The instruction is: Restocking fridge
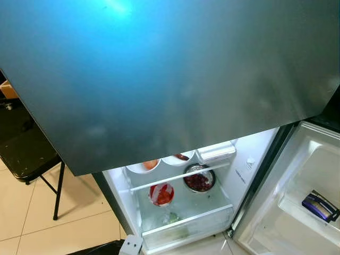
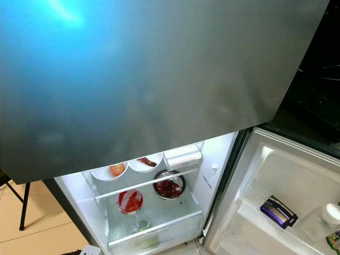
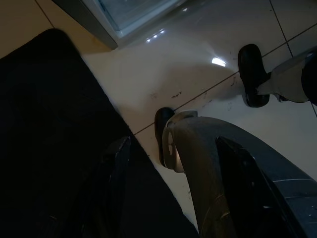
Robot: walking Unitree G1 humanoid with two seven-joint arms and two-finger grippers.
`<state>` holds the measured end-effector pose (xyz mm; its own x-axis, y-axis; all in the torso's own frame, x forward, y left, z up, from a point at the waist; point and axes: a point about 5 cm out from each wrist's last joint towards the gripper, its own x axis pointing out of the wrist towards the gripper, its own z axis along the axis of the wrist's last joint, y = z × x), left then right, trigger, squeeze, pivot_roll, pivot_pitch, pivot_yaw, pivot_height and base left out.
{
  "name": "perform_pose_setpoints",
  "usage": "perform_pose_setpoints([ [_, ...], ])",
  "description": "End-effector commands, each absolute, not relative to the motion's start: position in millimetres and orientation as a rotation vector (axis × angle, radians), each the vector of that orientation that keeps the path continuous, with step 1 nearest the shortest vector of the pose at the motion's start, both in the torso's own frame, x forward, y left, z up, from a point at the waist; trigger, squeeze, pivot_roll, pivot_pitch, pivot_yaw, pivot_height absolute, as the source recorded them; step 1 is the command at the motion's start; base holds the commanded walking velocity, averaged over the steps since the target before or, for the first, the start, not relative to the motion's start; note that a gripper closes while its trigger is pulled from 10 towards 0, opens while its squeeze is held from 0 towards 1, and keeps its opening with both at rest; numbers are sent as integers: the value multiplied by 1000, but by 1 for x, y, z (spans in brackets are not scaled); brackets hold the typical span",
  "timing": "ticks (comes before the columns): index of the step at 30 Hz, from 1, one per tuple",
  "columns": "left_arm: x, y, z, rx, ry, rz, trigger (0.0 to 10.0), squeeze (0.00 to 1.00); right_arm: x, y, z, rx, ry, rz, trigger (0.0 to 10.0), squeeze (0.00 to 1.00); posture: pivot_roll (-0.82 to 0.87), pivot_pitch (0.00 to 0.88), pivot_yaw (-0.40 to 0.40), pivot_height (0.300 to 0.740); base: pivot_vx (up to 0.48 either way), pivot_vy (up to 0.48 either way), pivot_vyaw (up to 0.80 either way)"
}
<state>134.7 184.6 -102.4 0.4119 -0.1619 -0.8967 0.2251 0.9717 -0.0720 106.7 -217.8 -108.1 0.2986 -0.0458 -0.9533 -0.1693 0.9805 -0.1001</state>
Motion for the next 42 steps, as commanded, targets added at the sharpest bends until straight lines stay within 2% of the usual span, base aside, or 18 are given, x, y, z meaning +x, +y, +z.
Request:
perform_pose_setpoints([
  [1,130,180,-105,50,1137,-253,10000,0,102,-213,-110,-174,1282,87,10000,0,12,0,-14,740,0,0,0],
  [42,130,181,-104,56,1138,-252,10000,0,107,-222,-107,-199,1272,69,10000,0,16,0,-23,740,0,0,0],
])
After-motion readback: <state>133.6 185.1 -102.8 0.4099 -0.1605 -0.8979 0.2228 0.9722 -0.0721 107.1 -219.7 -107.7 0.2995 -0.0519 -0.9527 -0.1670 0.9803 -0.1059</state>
